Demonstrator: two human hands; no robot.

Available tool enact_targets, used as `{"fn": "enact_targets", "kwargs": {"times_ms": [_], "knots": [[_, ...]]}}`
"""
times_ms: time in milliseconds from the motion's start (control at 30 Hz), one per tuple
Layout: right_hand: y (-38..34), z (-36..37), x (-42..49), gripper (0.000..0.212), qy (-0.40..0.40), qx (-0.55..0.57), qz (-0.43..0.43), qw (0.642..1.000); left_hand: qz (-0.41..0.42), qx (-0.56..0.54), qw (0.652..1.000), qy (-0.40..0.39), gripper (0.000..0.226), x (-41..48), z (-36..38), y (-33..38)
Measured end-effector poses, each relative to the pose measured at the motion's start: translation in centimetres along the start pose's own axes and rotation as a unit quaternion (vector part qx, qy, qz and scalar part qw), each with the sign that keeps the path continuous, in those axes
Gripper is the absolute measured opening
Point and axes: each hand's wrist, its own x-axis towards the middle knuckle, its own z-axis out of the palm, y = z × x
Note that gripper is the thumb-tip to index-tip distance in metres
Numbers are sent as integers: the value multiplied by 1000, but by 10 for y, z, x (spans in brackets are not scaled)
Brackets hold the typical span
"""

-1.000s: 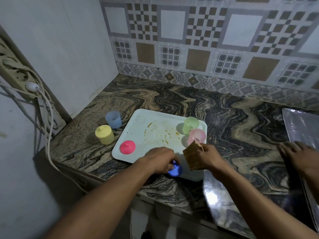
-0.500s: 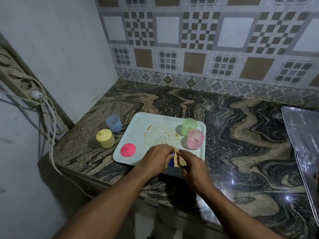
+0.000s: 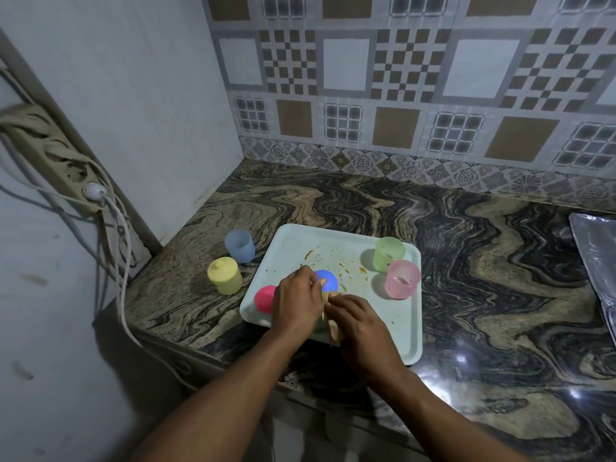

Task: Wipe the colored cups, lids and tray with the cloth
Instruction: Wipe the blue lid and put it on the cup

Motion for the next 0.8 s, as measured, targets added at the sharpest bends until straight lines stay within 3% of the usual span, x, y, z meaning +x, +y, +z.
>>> {"fn": "enact_targets", "kwargs": {"times_ms": [67, 133, 167, 233, 333, 367, 433, 500, 567, 633, 733, 800], "knots": [[-5, 6, 4, 55, -40, 25, -12, 999, -29, -9, 999, 23, 20, 8, -9, -8], [-10, 5, 10, 49, 37, 126, 101, 986, -32, -18, 999, 34, 21, 16, -17, -16], [-12, 3, 18, 38, 101, 187, 187, 959, -29, -21, 999, 39, 22, 20, -21, -20], [-12, -2, 41, 19, 173, 326, 328, 870, -18, -30, 998, 54, 22, 25, -26, -27], [-26, -10, 82, 40, 143, 608, 398, 672, -1, -54, 996, 77, 22, 31, -30, -31], [-33, -12, 93, 52, 133, 661, 398, 623, 9, -60, 995, 83, 22, 33, -30, -30], [-43, -10, 107, 63, 117, 704, 405, 571, 30, -63, 993, 99, 21, 38, -30, -29], [-48, -1, 114, 51, 111, 688, 392, 600, 42, -66, 991, 104, 20, 43, -32, -29], [-47, 8, 117, 34, 112, 619, 358, 690, 45, -72, 992, 91, 21, 46, -33, -31], [-42, 14, 116, 25, 114, 563, 322, 752, 39, -71, 994, 71, 28, 49, -36, -32], [-36, 8, 120, 23, 92, 514, 285, 804, 33, -39, 997, 63, 43, 61, -50, -33], [-32, 0, 130, 17, 41, 498, 280, 819, -1, -62, 998, 21, 39, 85, -61, -37]]}}
